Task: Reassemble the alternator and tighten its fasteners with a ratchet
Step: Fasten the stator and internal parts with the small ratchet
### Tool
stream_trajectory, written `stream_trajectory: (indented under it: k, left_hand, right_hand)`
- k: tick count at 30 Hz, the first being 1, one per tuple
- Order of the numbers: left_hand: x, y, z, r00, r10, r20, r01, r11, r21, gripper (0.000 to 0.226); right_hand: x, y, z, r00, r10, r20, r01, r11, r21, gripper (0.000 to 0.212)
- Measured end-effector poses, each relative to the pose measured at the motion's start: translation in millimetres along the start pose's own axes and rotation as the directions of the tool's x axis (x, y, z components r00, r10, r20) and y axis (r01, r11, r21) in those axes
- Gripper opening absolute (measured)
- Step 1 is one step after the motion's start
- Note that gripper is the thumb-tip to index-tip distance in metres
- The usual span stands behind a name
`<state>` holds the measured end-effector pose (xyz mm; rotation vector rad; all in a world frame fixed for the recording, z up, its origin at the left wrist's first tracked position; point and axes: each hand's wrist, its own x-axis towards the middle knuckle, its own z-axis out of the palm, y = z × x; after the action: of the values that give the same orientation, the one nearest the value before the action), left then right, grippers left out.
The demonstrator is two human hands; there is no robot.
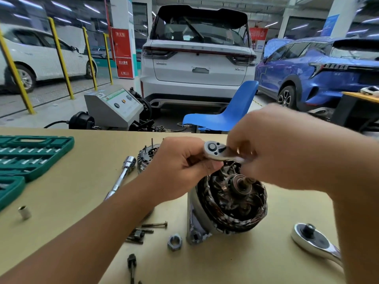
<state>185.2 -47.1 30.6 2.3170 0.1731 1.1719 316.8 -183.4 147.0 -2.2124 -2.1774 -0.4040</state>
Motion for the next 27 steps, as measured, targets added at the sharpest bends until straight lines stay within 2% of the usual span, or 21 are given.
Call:
stream_trajectory:
  k: [2, 3, 4, 7, 8, 9, 11, 13, 15, 17, 18, 19, 20, 21, 23, 25, 27]
  left_hand:
    - [0, -3, -3, 1.000, 0.011, 0.014, -0.011, 0.999, 0.034, 0.024]
    - [-1, -5, -4, 1.000, 0.002, 0.009, -0.003, 0.999, 0.036, 0.024]
    - [-1, -5, -4, 1.000, -0.012, -0.002, 0.012, 1.000, 0.019, 0.021]
    - [-4, -2, 0, 0.999, -0.004, -0.034, 0.004, 1.000, -0.005, 0.005]
    - [-4, -2, 1, 0.999, -0.014, -0.030, 0.014, 1.000, -0.004, 0.009]
    - [-4, -3, 1, 0.999, -0.032, -0.016, 0.031, 0.999, -0.013, 0.014]
    - [-4, -5, -2, 0.999, -0.031, 0.024, 0.032, 0.999, -0.030, 0.013]
    - [-3, -5, -3, 1.000, -0.010, 0.026, 0.011, 1.000, -0.001, 0.014]
    - [-3, -3, 0, 1.000, 0.011, -0.010, -0.011, 0.999, 0.041, 0.022]
    - [-4, 0, 5, 0.999, 0.028, -0.043, -0.025, 0.997, 0.069, 0.022]
    - [-4, 0, 6, 0.998, 0.020, -0.053, -0.017, 0.998, 0.064, 0.019]
    - [-4, 0, 6, 0.998, 0.010, -0.054, -0.007, 0.999, 0.053, 0.017]
    - [-3, 0, 5, 0.999, 0.007, -0.046, -0.005, 0.999, 0.045, 0.018]
    - [-3, 0, 4, 0.999, 0.011, -0.033, -0.010, 0.999, 0.044, 0.019]
    - [-3, -2, 3, 0.999, 0.019, -0.026, -0.018, 0.999, 0.048, 0.020]
    - [-4, -4, 2, 0.999, 0.009, -0.038, -0.007, 0.998, 0.064, 0.020]
    - [-6, -3, 4, 0.999, -0.008, -0.034, 0.010, 0.997, 0.074, 0.018]
  right_hand:
    - [0, 3, 0, 0.986, 0.033, -0.165, -0.035, 0.999, -0.009, 0.019]
    - [-1, 2, -1, 0.986, 0.029, -0.166, -0.033, 0.999, -0.022, 0.016]
    - [-1, 2, -1, 0.991, 0.006, -0.132, -0.011, 0.999, -0.035, 0.012]
    - [-6, -8, -2, 0.997, -0.032, 0.077, 0.034, 0.999, -0.031, 0.022]
    - [-5, -8, -2, 0.998, -0.009, 0.065, 0.011, 1.000, -0.029, 0.018]
    - [-4, -6, -1, 1.000, 0.013, 0.010, -0.013, 0.999, -0.033, 0.011]
    - [-1, -1, 1, 0.990, 0.040, -0.137, -0.050, 0.996, -0.067, 0.021]
    - [1, -2, 2, 0.984, 0.008, -0.176, -0.026, 0.994, -0.103, 0.016]
    - [1, -3, 5, 0.997, -0.038, -0.074, 0.032, 0.996, -0.084, 0.008]
    - [0, -4, 4, 0.999, -0.027, 0.045, 0.028, 0.999, -0.025, 0.013]
    - [1, -3, 3, 0.999, -0.014, 0.049, 0.013, 0.999, 0.031, 0.009]
    - [1, -1, 2, 1.000, -0.003, 0.010, 0.002, 0.996, 0.084, 0.008]
    - [3, 1, 3, 0.998, 0.017, -0.053, -0.012, 0.995, 0.095, 0.015]
    - [4, 2, 5, 0.993, 0.028, -0.117, -0.021, 0.998, 0.060, 0.020]
    - [5, 1, 6, 0.981, 0.009, -0.194, -0.014, 1.000, -0.027, 0.016]
    - [2, -3, 7, 0.991, -0.042, -0.126, 0.036, 0.998, -0.049, 0.015]
    - [0, -5, 5, 0.999, -0.026, -0.037, 0.025, 0.999, -0.036, 0.023]
